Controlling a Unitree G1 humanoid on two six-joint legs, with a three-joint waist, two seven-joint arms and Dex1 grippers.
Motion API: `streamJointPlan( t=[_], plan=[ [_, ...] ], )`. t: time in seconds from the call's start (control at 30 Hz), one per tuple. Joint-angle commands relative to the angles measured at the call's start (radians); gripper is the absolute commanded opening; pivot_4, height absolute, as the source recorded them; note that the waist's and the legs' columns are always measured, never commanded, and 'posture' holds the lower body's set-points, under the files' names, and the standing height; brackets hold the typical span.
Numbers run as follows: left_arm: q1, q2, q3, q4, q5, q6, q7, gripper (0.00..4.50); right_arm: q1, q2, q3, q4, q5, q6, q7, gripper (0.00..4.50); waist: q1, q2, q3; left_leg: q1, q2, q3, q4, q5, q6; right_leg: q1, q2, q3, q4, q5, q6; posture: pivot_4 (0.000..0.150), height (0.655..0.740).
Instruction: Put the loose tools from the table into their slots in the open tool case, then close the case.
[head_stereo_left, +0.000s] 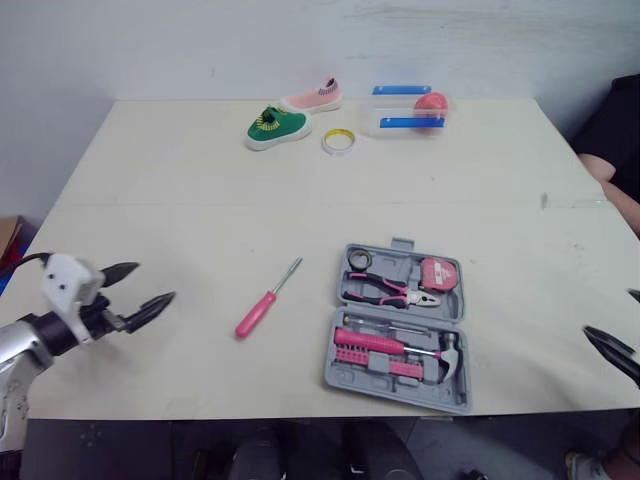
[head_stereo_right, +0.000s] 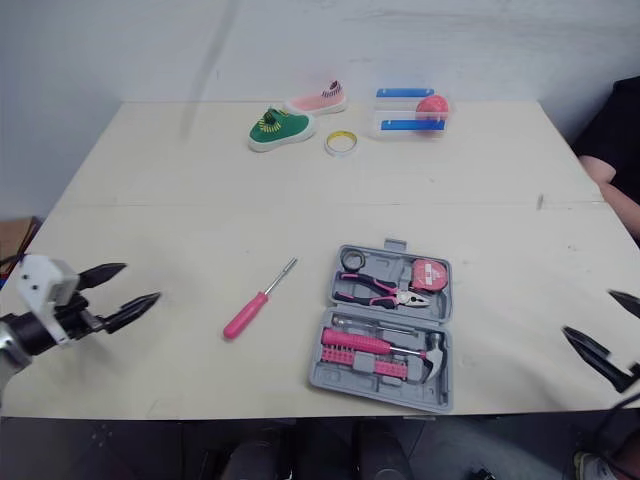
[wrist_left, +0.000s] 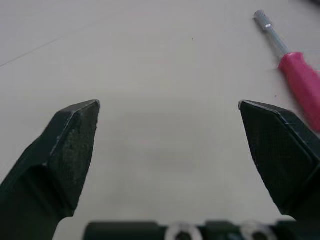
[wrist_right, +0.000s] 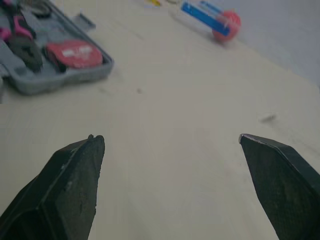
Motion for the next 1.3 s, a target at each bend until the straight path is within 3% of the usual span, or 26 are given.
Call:
streamJointPlan(
  t=[0.03,0.2,0.3,0.53,0.8,1.03,1.1,1.3],
  plan=[
    [-0.02,0.015,-0.041,-0.185,-0.107,0.2,0.059,4.5,0.014,0.025,0.062,-0.261,0.097,0.16,-0.04,4.47,0.001,0.0,0.0,0.0,0.0,0.0,0.0,0.0,0.0,0.0,0.0,0.0,0.0,0.0,0.0,0.15,0.74],
    [-0.079,0.017,-0.097,-0.334,-0.225,0.484,0.196,4.5,0.04,0.088,0.166,-0.538,0.143,0.251,-0.066,4.47,0.014,0.0,0.0,0.0,0.0,-0.001,0.0,0.003,0.004,0.0,0.001,0.0,0.001,0.0,0.001,0.15,0.74],
    [-0.107,-0.002,-0.153,-0.385,-0.212,0.559,0.272,4.5,0.019,0.107,0.222,-0.611,0.118,0.248,-0.063,4.47,0.02,0.0,0.0,-0.001,-0.001,-0.001,0.001,0.003,0.005,0.0,0.001,0.0,0.001,0.0,0.001,0.15,0.74],
    [-0.146,-0.059,-0.367,-0.354,-0.031,0.541,0.405,4.5,0.004,0.116,0.324,-0.696,0.109,0.245,-0.003,4.47,0.024,0.0,0.0,-0.001,-0.001,-0.001,0.001,0.003,0.003,0.0,0.001,0.0,0.001,0.0,0.001,0.15,0.74],
    [-0.207,-0.093,-0.482,-0.253,0.07,0.487,0.373,4.5,0.022,0.112,0.327,-0.695,0.087,0.242,0.02,4.47,0.025,0.0,0.001,-0.001,-0.001,-0.001,0.001,0.004,0.006,0.0,0.0,0.0,0.0,0.0,0.001,0.15,0.74],
    [-0.228,-0.128,-0.527,-0.245,0.083,0.493,0.336,1.26,0.072,0.119,0.297,-0.662,0.061,0.214,0.026,4.5,0.026,0.0,0.0,-0.001,-0.001,-0.002,0.001,0.004,0.006,0.0,0.0,0.0,0.0,-0.001,0.0,0.15,0.74],
    [-0.229,-0.129,-0.526,-0.253,0.088,0.485,0.33,0.53,0.088,0.121,0.285,-0.653,0.056,0.2,0.03,4.5,0.026,0.0,0.0,-0.001,-0.001,-0.002,0.001,0.004,0.006,0.0,0.0,0.0,0.0,-0.001,0.0,0.15,0.74],
    [-0.312,-0.12,-0.489,-0.251,0.089,0.268,0.195,0.54,0.163,0.126,0.204,-0.602,0.042,0.126,0.042,4.5,0.033,-0.001,0.001,-0.002,-0.002,-0.002,0.002,0.004,0.007,0.0,0.0,0.0,0.0,-0.001,0.0,0.15,0.74]
  ],
)
